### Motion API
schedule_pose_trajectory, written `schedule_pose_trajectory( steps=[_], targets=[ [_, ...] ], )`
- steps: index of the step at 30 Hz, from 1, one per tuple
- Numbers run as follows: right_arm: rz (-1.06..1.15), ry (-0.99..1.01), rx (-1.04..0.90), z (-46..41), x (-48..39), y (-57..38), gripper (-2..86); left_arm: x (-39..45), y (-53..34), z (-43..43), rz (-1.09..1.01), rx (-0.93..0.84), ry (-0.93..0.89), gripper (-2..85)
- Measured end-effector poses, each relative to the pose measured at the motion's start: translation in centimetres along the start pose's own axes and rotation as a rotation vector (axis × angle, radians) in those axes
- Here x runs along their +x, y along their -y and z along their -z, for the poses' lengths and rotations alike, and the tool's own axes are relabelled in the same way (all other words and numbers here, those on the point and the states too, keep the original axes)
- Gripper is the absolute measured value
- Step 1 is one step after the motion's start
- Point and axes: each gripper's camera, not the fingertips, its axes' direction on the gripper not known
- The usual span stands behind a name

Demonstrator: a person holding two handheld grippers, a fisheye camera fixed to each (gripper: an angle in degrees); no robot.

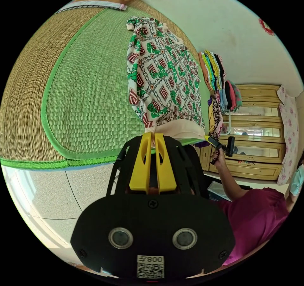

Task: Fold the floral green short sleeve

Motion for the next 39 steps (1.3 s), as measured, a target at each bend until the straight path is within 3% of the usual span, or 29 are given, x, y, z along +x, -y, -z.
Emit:
schedule_pose_trajectory(
  steps=[4,10,17,25,31,39],
  targets=[
    [-0.095,0.133,0.029,0.8,3.5,-1.1,0.8,-1.8,-2.3,1.3,0.031,0.031,-0.041,3.3],
    [-0.073,0.065,0.071,3.0,3.3,-0.7,3.9,-4.8,-5.0,3.8,0.107,0.121,-0.094,5.7],
    [0.063,-0.093,0.031,3.6,-0.1,1.5,8.5,-6.5,-4.9,2.5,0.155,0.096,-0.174,6.0],
    [0.054,-0.177,-0.069,1.4,0.3,3.6,1.6,-4.9,-6.3,4.9,0.087,0.122,-0.195,1.7],
    [0.007,-0.081,-0.002,5.7,3.1,2.9,0.2,-3.1,-8.4,8.1,-0.030,0.121,-0.115,1.9],
    [-0.019,-0.099,-0.031,6.9,4.8,3.4,0.0,-7.5,-11.2,7.2,0.144,0.137,-0.179,6.6]
  ],
)
